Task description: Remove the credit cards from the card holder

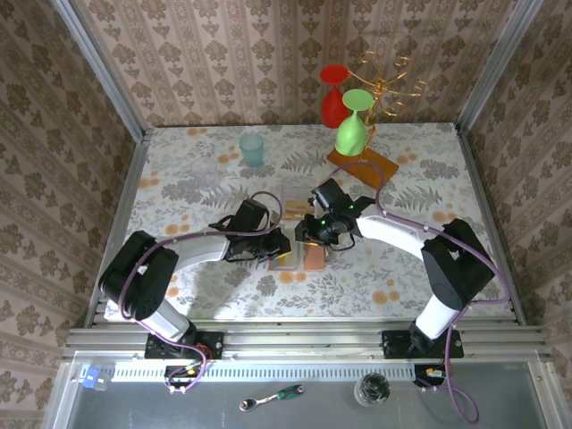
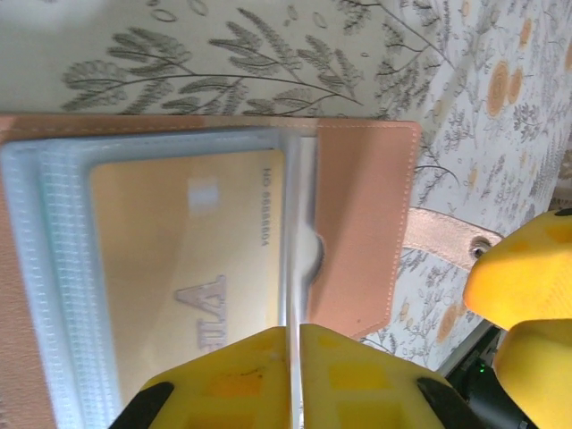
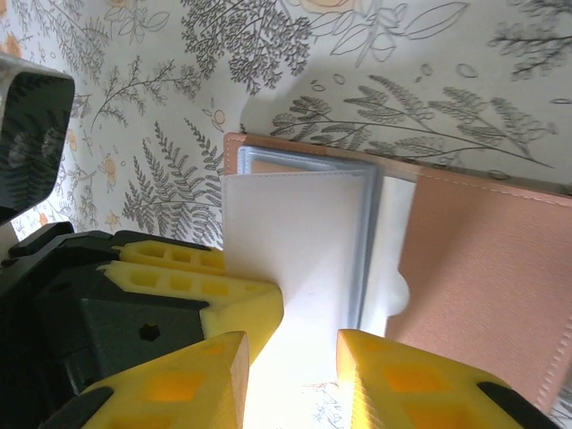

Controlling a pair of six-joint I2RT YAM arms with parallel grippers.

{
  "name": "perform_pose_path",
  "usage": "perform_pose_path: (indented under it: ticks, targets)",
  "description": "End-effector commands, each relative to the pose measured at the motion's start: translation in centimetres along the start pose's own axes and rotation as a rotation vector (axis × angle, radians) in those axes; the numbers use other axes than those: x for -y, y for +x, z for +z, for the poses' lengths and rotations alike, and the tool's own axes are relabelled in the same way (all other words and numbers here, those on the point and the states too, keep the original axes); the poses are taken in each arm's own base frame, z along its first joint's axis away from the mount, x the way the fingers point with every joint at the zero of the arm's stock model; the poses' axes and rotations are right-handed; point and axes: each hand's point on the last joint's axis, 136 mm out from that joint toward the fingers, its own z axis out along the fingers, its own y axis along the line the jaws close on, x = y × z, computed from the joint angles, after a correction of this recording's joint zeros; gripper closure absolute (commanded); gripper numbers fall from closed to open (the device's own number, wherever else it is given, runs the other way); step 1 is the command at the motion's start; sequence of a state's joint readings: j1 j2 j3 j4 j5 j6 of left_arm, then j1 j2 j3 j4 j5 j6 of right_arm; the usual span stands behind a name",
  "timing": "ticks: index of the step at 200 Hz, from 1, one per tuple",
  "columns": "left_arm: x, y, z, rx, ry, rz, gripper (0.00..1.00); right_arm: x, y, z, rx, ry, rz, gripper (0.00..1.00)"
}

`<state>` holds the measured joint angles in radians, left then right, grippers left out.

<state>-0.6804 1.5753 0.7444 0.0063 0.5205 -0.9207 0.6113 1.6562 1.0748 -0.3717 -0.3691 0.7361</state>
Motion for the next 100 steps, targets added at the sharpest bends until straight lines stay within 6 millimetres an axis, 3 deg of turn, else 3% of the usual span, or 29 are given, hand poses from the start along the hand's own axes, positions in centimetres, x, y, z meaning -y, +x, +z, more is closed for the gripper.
perform_pose_path:
  ticks: [1, 100]
  targets:
    - [2.1, -0.6, 0.3, 0.001, 0.037, 0.023, 0.89, 1.1, 0.3, -1.3, 0.015, 0.038, 0.003, 0.67]
    - [5.5, -0.9, 2.9, -0.045, 0.068, 0.069, 0.77, 2.4, 0.6, -3.1, 0.039, 0.046, 0.015, 0.66]
